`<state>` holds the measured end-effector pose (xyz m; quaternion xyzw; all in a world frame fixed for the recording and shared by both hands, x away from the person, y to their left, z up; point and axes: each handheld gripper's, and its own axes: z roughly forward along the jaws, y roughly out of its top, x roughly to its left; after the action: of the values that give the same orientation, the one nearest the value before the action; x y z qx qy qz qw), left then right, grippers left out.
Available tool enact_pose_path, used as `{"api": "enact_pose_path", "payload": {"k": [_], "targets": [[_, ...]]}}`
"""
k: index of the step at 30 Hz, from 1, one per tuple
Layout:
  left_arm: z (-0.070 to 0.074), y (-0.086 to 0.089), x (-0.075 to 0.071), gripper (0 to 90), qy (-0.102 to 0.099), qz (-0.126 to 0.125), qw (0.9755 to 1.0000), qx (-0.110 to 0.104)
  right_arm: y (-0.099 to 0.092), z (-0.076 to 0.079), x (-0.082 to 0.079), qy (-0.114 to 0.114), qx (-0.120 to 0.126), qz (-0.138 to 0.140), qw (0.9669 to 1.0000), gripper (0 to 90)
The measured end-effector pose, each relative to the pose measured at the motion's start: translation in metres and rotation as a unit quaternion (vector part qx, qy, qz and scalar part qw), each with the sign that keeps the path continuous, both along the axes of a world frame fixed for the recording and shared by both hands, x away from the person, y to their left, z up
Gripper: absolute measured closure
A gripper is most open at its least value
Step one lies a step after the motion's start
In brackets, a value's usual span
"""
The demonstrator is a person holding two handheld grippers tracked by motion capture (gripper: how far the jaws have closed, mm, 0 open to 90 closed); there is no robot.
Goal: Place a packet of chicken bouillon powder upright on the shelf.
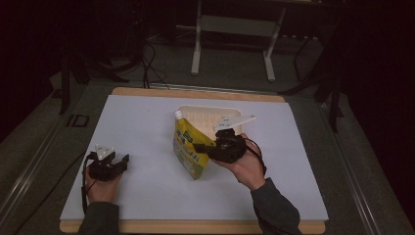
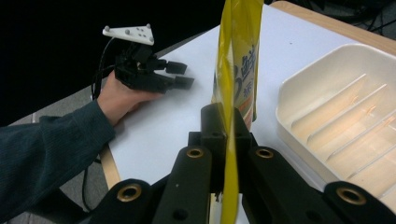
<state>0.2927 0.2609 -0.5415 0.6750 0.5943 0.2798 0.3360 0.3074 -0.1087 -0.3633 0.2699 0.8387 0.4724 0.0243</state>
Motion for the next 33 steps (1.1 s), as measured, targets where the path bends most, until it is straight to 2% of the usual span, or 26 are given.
{"api": "enact_pose_path", "payload": {"k": [6,16,33], "targets": [[0.0000,0.0000,0.0000,44.8,0.000,0.000,1.0000,0.000,-0.0014,0.0024,0.0020,-0.009,0.009,-0.015,0.9998,90.0],[0.0001,0.0001,-0.0001,44.9,0.000,-0.001,1.0000,0.001,-0.0047,0.0032,0.0062,-0.008,0.024,-0.033,0.9992,90.0],[0.0001,0.0001,-0.0001,44.8,0.000,0.000,1.0000,-0.001,-0.0048,0.0094,0.0094,-0.017,0.037,-0.044,0.9982,90.0]]}}
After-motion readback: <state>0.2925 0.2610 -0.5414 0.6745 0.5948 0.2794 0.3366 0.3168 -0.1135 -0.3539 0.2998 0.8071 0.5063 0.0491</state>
